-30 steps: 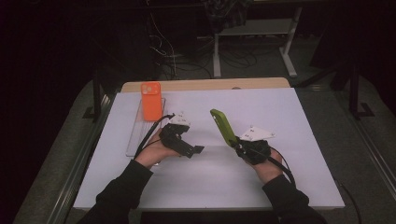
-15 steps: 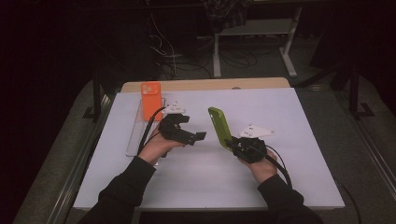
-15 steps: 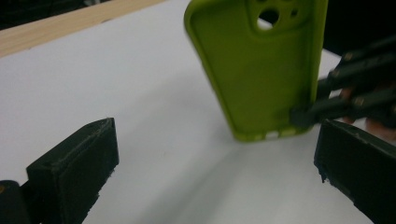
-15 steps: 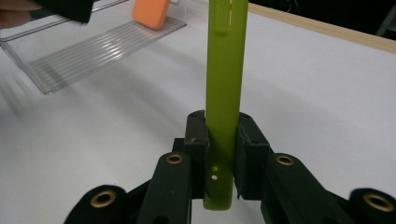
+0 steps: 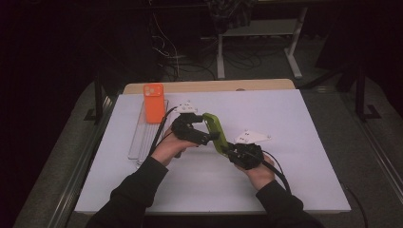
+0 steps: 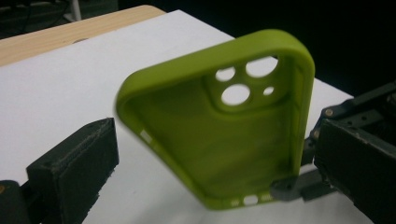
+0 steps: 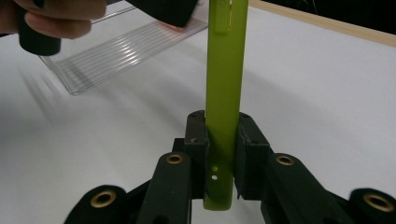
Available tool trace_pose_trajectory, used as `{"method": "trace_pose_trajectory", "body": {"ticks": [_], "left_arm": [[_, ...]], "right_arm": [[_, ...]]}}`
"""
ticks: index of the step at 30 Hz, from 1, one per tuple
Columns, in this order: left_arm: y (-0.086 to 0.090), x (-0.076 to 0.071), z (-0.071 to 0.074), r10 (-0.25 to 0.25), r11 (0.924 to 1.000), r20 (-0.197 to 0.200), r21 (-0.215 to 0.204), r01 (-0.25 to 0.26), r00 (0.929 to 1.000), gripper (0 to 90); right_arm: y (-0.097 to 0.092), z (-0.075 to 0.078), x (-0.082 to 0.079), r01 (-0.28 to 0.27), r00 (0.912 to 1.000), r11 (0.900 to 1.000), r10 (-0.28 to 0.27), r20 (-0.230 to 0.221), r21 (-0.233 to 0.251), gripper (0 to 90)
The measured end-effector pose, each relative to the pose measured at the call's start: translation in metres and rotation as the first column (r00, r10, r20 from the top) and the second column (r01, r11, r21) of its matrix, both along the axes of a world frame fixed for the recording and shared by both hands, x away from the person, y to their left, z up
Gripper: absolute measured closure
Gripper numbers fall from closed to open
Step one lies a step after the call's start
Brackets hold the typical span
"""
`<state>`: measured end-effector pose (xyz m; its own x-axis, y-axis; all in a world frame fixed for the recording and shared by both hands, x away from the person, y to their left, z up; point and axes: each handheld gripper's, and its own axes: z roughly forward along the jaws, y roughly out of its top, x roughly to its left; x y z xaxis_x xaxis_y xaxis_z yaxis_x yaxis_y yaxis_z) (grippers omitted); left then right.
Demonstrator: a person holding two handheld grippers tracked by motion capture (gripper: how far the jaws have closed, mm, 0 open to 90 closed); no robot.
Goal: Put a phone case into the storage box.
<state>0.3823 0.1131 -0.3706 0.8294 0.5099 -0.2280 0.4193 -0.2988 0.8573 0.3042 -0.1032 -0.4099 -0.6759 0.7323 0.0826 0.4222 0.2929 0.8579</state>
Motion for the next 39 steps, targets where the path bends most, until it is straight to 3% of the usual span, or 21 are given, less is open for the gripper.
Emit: {"method": "trace_pose_trajectory", "body": {"ticks": [9, 12, 24, 27, 34, 36, 39], "left_arm": [[-0.0083, 0.0001, -0.0018, 0.021, 0.9997, 0.001, -0.011, -0.021, 0.9998, 0.3], [-0.0082, -0.0008, -0.0011, 0.039, 0.999, 0.011, -0.022, -0.039, 0.9992, 4.3], [-0.0066, -0.0031, -0.0025, 0.02, 0.9991, 0.01, -0.036, -0.02, 0.9997, 10.3], [-0.0054, -0.0028, -0.0021, 0.016, 0.9982, -0.008, -0.059, -0.016, 0.9998, 13.2], [-0.0047, -0.0046, 0.0007, 0.016, 0.9972, -0.002, -0.073, -0.016, 0.9999, 14.8], [-0.0048, -0.0055, 0.0016, 0.015, 0.9974, 0.006, -0.071, -0.015, 0.9999, 15.1], [-0.0051, -0.0064, 0.0033, 0.024, 0.9981, 0.033, -0.057, -0.022, 0.9992, 15.7]], "right_arm": [[0.0024, -0.001, -0.0009, -0.004, 1.0, 1.0, 0.004, -0.004, -0.005, 75.6], [0.0026, -0.0017, -0.001, -0.005, 0.9999, 0.9999, 0.004, -0.011, -0.011, 75.6], [0.0049, -0.0054, -0.0009, -0.007, 0.9998, 0.9997, 0.007, -0.018, -0.025, 75.5], [0.0048, -0.0065, -0.0011, -0.007, 0.9997, 0.9994, 0.007, -0.025, -0.033, 75.5], [0.0051, -0.0069, -0.0006, -0.011, 0.9998, 0.9994, 0.01, -0.017, -0.033, 74.8], [0.0057, -0.0066, -0.0009, -0.006, 0.9999, 0.9994, 0.005, -0.016, -0.034, 72.3], [0.0064, -0.0081, -0.0002, -0.009, 0.9998, 0.999, 0.008, -0.02, -0.045, 58.4]]}}
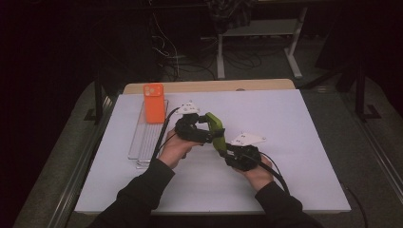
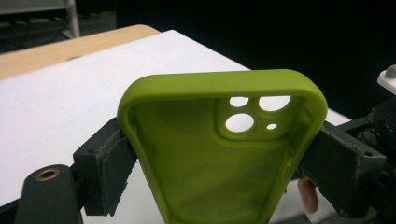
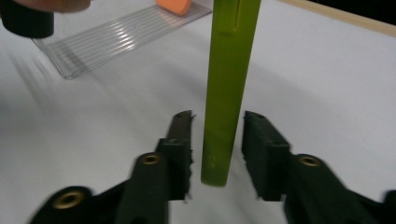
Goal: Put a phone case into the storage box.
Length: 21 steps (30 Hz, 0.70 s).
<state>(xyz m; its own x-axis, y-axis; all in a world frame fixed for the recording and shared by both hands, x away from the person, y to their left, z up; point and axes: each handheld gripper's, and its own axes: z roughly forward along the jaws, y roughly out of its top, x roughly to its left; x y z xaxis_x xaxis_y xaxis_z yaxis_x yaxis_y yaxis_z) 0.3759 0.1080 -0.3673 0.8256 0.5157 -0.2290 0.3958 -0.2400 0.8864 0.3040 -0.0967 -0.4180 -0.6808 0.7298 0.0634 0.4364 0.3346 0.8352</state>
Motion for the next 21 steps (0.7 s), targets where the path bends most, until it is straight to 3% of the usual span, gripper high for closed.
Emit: {"method": "trace_pose_trajectory", "body": {"ticks": [6, 10, 14, 17, 21], "left_arm": [[0.009, 0.005, 0.003, 0.042, 0.9991, -0.004, -0.006, -0.042, 0.9991, 15.9], [0.018, 0.009, 0.013, 0.067, 0.9977, 0.013, -0.009, -0.067, 0.9977, 15.9], [0.027, 0.013, 0.025, 0.085, 0.9963, 0.03, 0.009, -0.085, 0.9959, 15.9], [0.033, 0.016, 0.032, 0.099, 0.995, 0.039, -0.001, -0.099, 0.9943, 15.9], [0.043, 0.022, 0.041, 0.12, 0.9925, 0.055, 0.014, -0.121, 0.9912, 15.9]], "right_arm": [[-0.004, 0.001, 0.0, 0.002, 0.9999, 0.9999, -0.002, -0.01, -0.012, 37.4], [-0.013, 0.001, 0.0, 0.014, 0.9994, 0.9984, -0.015, -0.03, -0.054, 25.8], [-0.026, 0.0, 0.004, 0.026, 0.9976, 0.9977, -0.03, -0.062, -0.062, 11.2], [-0.037, -0.001, 0.003, 0.032, 0.9975, 0.9971, -0.036, -0.061, -0.069, 5.8], [-0.049, -0.004, -0.001, 0.031, 0.9971, 0.9965, -0.036, -0.067, -0.077, 0.0]]}}
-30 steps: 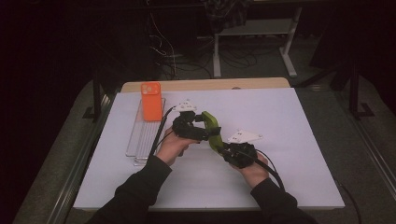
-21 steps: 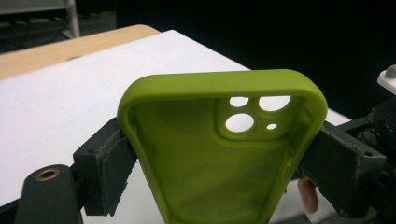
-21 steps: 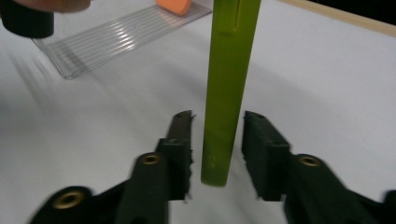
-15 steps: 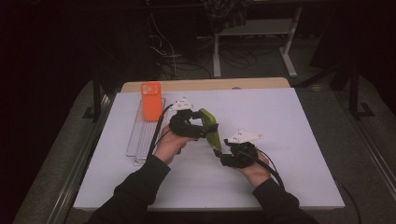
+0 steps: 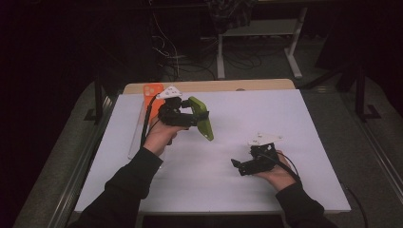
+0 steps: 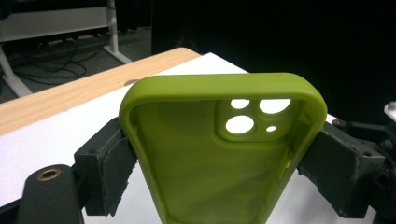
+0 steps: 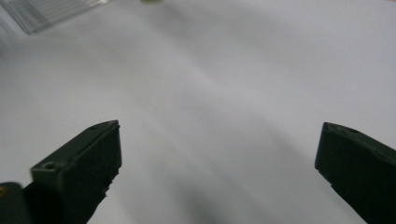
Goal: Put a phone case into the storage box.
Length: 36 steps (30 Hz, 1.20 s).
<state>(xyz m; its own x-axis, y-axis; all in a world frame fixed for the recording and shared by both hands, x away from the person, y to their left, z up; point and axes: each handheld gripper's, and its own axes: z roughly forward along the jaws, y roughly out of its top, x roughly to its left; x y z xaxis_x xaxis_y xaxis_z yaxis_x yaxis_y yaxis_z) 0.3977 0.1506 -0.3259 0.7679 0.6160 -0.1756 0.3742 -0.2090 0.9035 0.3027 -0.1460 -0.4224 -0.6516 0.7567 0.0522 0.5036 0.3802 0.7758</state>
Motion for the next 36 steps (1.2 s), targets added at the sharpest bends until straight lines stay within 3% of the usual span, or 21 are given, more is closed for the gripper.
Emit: {"method": "trace_pose_trajectory", "body": {"ticks": [5, 18, 26, 36], "left_arm": [[0.01, 0.005, 0.009, 0.02, 0.9997, 0.009, 0.012, -0.02, 0.9997, 15.9], [0.049, 0.018, 0.043, 0.077, 0.9965, 0.052, 0.03, -0.078, 0.9957, 15.9], [0.081, 0.028, 0.058, 0.135, 0.9885, 0.065, 0.059, -0.139, 0.9886, 15.8], [0.11, 0.039, 0.07, 0.202, 0.9746, 0.088, 0.081, -0.209, 0.9755, 15.8]], "right_arm": [[-0.012, -0.005, -0.007, -0.023, 0.9994, 0.9997, 0.023, -0.027, -0.006, 0.0], [-0.033, -0.011, -0.016, -0.017, 0.9997, 0.9999, 0.017, -0.017, 0.001, 0.0], [-0.038, -0.016, -0.021, -0.049, 0.9987, 0.9974, 0.05, -0.011, 0.052, 0.0], [-0.037, -0.015, -0.021, -0.046, 0.9989, 0.9981, 0.046, -0.004, 0.042, 0.0]]}}
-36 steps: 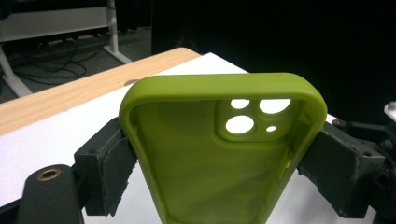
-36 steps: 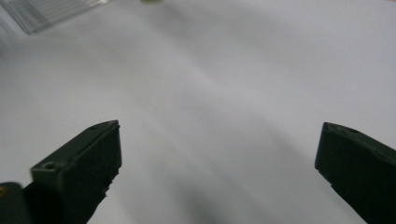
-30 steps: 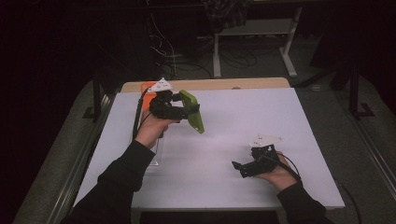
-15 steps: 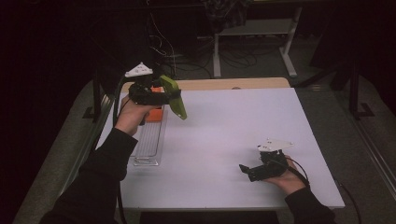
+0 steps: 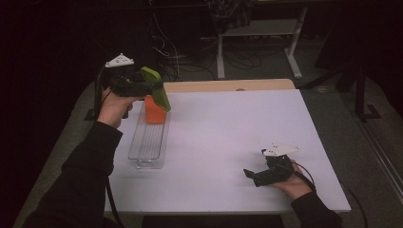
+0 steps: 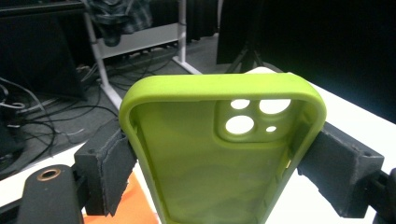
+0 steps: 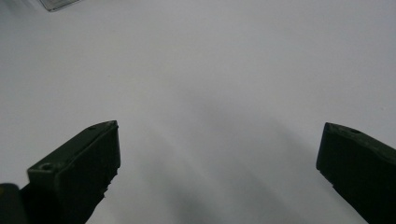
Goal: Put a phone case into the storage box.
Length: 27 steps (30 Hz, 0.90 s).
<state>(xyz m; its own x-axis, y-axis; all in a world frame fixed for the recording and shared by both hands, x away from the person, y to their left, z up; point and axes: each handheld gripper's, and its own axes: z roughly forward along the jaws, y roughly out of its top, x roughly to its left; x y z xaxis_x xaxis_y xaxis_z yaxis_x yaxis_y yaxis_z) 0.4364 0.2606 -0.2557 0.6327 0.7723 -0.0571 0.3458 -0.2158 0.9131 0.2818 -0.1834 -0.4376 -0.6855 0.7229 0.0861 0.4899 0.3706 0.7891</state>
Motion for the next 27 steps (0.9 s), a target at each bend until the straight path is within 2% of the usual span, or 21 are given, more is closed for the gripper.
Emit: {"method": "trace_pose_trajectory", "body": {"ticks": [2, 8, 10, 14, 19, 23, 25, 27], "left_arm": [[0.005, 0.003, 0.0, 0.018, 0.9998, -0.002, -0.009, -0.018, 0.9998, 15.8], [0.015, 0.014, -0.008, 0.059, 0.998, -0.025, 0.026, -0.059, 0.9979, 15.8], [0.016, 0.017, -0.011, 0.07, 0.9974, -0.035, 0.019, -0.07, 0.9969, 15.8], [0.017, 0.023, -0.02, 0.092, 0.9951, -0.047, 0.041, -0.09, 0.9947, 15.7], [0.015, 0.025, -0.032, 0.106, 0.9935, -0.065, 0.05, -0.102, 0.9923, 15.7], [0.015, 0.024, -0.044, 0.139, 0.9885, -0.078, 0.071, -0.134, 0.9872, 15.7], [0.016, 0.023, -0.048, 0.144, 0.9883, -0.089, 0.063, -0.139, 0.9855, 15.7], [0.016, 0.023, -0.053, 0.147, 0.9871, -0.092, 0.078, -0.14, 0.9849, 15.7]], "right_arm": [[0.0, 0.0, 0.0, 0.001, 1.0, 1.0, -0.001, 0.002, -0.003, 0.0], [0.0, 0.0, 0.001, 0.003, 1.0, 1.0, -0.003, 0.009, -0.008, 0.0], [0.0, 0.0, 0.001, 0.002, 1.0, 1.0, -0.002, 0.008, -0.009, 0.0], [0.0, 0.0, 0.001, 0.005, 0.9999, 0.9999, -0.005, 0.011, -0.012, 0.0], [-0.001, 0.001, 0.001, 0.008, 0.9999, 0.9999, -0.008, 0.013, -0.009, 0.0], [-0.001, 0.001, 0.0, 0.008, 0.9999, 0.9999, -0.008, 0.011, -0.01, 0.0], [-0.001, 0.001, 0.0, 0.008, 0.9999, 0.9999, -0.008, 0.01, -0.01, 0.0], [-0.001, 0.001, 0.001, 0.008, 0.9999, 0.9999, -0.008, 0.012, -0.011, 0.0]]}}
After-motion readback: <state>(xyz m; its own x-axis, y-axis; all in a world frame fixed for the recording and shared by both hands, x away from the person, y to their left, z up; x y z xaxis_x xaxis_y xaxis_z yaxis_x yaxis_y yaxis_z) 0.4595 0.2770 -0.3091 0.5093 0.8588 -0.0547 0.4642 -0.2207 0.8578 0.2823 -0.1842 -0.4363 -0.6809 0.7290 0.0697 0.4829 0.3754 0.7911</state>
